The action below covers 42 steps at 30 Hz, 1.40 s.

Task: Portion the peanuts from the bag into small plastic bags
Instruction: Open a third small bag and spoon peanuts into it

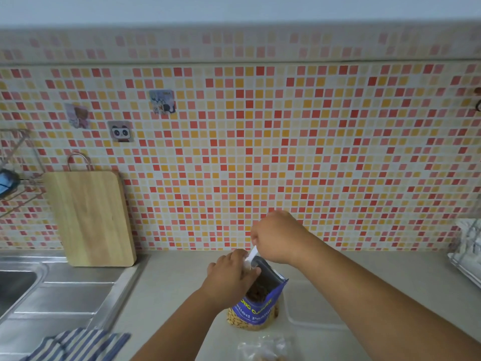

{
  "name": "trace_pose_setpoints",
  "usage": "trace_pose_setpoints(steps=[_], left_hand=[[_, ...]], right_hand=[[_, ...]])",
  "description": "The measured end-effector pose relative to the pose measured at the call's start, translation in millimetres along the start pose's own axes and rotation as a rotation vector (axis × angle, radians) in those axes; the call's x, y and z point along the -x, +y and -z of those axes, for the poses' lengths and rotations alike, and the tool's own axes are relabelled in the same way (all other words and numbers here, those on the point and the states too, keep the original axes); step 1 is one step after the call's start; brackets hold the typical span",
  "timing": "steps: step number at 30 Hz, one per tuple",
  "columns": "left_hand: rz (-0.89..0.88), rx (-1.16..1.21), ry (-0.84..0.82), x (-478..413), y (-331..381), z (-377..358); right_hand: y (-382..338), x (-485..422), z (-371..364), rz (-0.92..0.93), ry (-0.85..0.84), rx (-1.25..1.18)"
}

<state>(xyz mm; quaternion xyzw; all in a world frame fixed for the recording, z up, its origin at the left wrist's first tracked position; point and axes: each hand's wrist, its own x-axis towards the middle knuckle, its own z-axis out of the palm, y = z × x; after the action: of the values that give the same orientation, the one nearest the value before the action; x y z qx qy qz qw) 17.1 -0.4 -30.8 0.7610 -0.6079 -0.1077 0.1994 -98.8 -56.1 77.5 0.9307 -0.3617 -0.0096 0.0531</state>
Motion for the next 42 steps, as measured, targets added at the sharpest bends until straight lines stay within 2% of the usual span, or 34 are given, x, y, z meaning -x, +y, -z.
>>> trace_pose_setpoints(steps=[3, 5, 7, 9, 12, 15, 17, 19, 21, 23, 24, 26, 29, 35, 42], left_hand=[[0.043, 0.176, 0.021, -1, -5, 1], [0.076, 0.301, 0.03, 0, -9, 5], [0.097, 0.439, 0.053, 3, -13, 9], [0.126, 0.645, 0.081, 9, -14, 16], [0.171, 1.051, 0.073, 18, -15, 24], [0.17, 1.442, 0.016, 24, -11, 27], [0.15, 1.626, -0.016, 29, -6, 32], [0.124, 1.71, -0.072, 33, 0, 34], [0.092, 1.72, -0.123, 40, 3, 38], [0.104, 1.663, -0.156, 43, 7, 37], [0.107, 1.637, -0.163, 44, 8, 37], [0.108, 1.618, -0.173, 46, 14, 39], [0.101, 1.536, -0.136, 48, 24, 46], [0.109, 1.275, 0.107, 45, 28, 49], [0.07, 1.231, 0.173, 50, 31, 54]], right_hand=[[1, 13, 21, 0.073, 0.187, 0.104], [6, 20, 29, 0.029, 0.303, 0.126], [13, 22, 26, -0.086, 0.34, 0.11], [14, 24, 13, -0.184, 0.234, 0.082], [3, 26, -26, -0.155, -0.022, 0.079], [-6, 29, -63, -0.103, -0.085, 0.037], [-5, 29, -75, -0.133, 0.009, -0.065], [-4, 28, -74, -0.228, 0.246, -0.313], [-11, 31, -60, -0.295, 0.414, -0.778], [-19, 35, -46, -0.287, 0.298, -1.236], [-23, 37, -42, -0.262, 0.229, -1.33], [-28, 43, -38, -0.256, 0.178, -1.361], [-26, 46, -34, -0.317, 0.273, -1.369], [-21, 51, -34, -0.338, 0.385, -1.351], [-13, 60, -30, -0.3, 0.433, -1.298]])
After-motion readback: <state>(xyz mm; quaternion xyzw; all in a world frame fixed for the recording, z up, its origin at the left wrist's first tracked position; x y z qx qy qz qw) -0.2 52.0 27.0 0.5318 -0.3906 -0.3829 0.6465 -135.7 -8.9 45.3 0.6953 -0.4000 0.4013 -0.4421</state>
